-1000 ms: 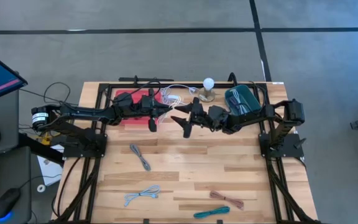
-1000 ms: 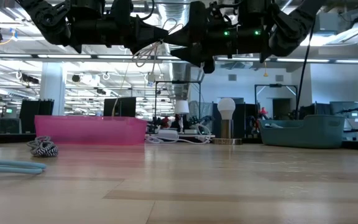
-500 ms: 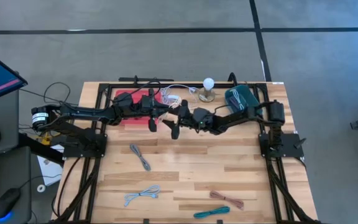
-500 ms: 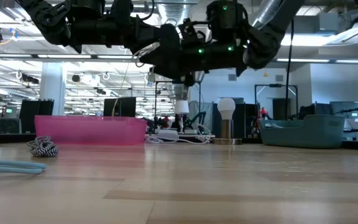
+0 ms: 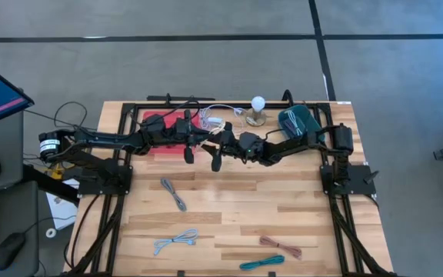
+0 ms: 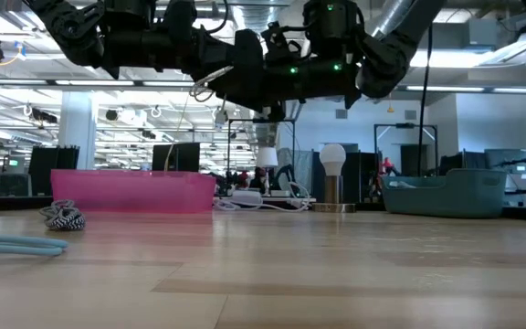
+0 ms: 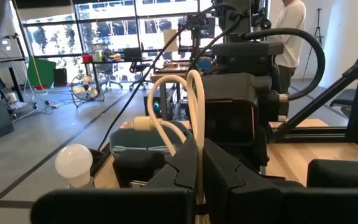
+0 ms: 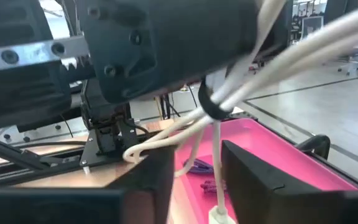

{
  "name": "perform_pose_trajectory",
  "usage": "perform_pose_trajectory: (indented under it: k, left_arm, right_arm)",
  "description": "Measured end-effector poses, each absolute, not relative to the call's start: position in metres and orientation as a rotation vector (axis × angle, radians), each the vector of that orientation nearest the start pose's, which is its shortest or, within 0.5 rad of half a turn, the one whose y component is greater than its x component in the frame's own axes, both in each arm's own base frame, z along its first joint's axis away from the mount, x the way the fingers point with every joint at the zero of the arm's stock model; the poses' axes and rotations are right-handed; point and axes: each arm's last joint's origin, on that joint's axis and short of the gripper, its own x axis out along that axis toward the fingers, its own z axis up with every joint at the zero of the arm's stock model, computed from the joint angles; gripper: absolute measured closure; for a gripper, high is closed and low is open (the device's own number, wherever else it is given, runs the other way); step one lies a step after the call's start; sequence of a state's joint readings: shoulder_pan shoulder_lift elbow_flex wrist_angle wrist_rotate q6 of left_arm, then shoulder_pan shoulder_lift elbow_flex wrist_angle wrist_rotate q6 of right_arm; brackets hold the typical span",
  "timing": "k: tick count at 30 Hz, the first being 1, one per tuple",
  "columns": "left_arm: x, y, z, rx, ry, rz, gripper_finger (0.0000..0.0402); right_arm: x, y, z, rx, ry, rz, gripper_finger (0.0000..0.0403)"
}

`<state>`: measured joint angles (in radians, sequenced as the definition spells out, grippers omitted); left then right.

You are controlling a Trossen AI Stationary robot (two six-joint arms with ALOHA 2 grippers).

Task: Pick & Place USB Port
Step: Put the white charger cable into the blue bin

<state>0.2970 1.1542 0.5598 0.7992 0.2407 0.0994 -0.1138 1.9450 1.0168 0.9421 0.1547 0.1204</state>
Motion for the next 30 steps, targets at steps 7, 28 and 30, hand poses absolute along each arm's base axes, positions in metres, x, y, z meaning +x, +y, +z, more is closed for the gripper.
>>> perform_pose_trajectory:
  k: [7, 28, 30]
  left_arm:
    - [0.235, 0.065, 0.276, 0.149, -0.188, 0.066, 0.0394]
    - [0.232, 0.066, 0.279, 0.125, -0.191, 0.073, 0.0317]
    - [0.227, 0.068, 0.282, 0.125, -0.186, 0.085, 0.0313]
  right_arm:
    - [0.404, -0.054, 0.190, 0.108, -0.025, -0.274, 0.0387]
    - [0.398, -0.055, 0.183, 0.070, 0.028, -0.287, 0.0402]
    - [0.391, -0.058, 0.181, 0.080, 0.041, -0.302, 0.0402]
